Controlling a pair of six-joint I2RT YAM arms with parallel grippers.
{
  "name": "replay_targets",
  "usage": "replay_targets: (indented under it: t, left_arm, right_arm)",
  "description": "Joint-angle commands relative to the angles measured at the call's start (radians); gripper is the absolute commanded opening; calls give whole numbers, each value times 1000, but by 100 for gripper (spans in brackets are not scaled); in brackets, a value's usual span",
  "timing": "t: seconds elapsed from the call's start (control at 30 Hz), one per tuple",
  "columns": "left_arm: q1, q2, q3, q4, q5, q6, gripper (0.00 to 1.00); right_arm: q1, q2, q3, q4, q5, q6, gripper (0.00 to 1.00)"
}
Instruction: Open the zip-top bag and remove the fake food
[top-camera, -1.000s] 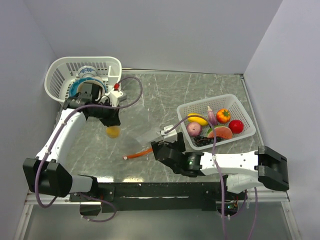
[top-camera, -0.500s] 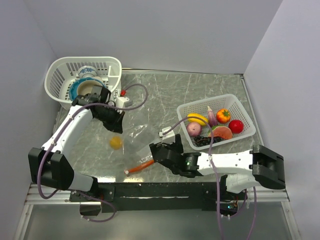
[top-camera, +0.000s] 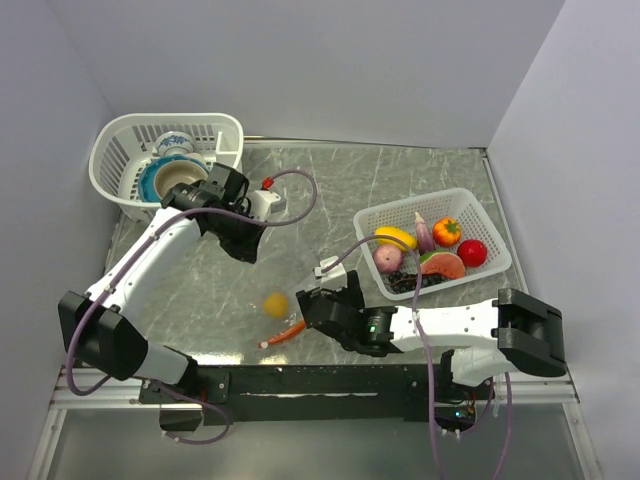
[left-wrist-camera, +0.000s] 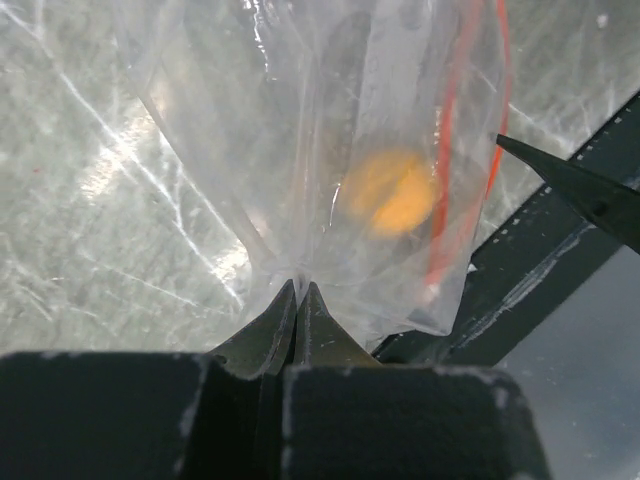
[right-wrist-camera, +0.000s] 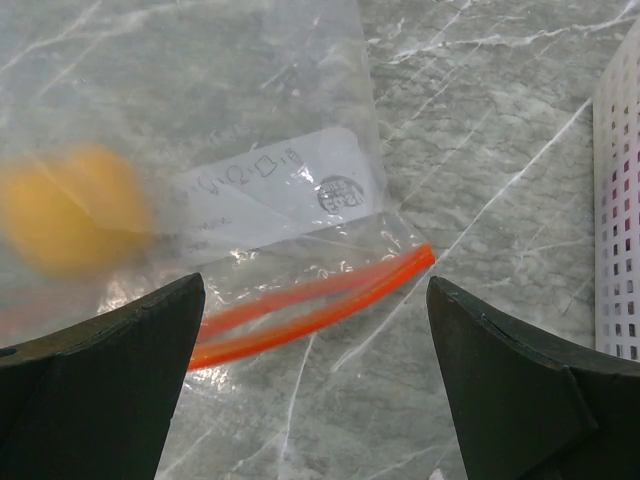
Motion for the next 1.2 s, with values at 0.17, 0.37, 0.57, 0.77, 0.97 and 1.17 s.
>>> replay_targets:
  t: [0.17,0.37,0.57,0.77,0.97,1.17]
  left_arm:
    - [52,59,-210,181,-179,25,1]
    - [63,143,-354,347,-351,34,1]
    - [63,177,-428,416,-391,33,1]
    - [63,173,-445,418,-374,40,1]
    - [63,162,-454,421,-369,43,1]
    - [63,157,-474,431,-366,51,1]
  right_arm:
    - [12,-55,-21,38,11,25,100]
    - [29,-108,-75,23,-23,54,100]
    - [55,-118,-127,38,-61,67,100]
    - [55,-14,-80,115,-72,8,100]
    - [54,101,4,204,-98,-77,100]
    - [54,196,87,235,-123,-125,100]
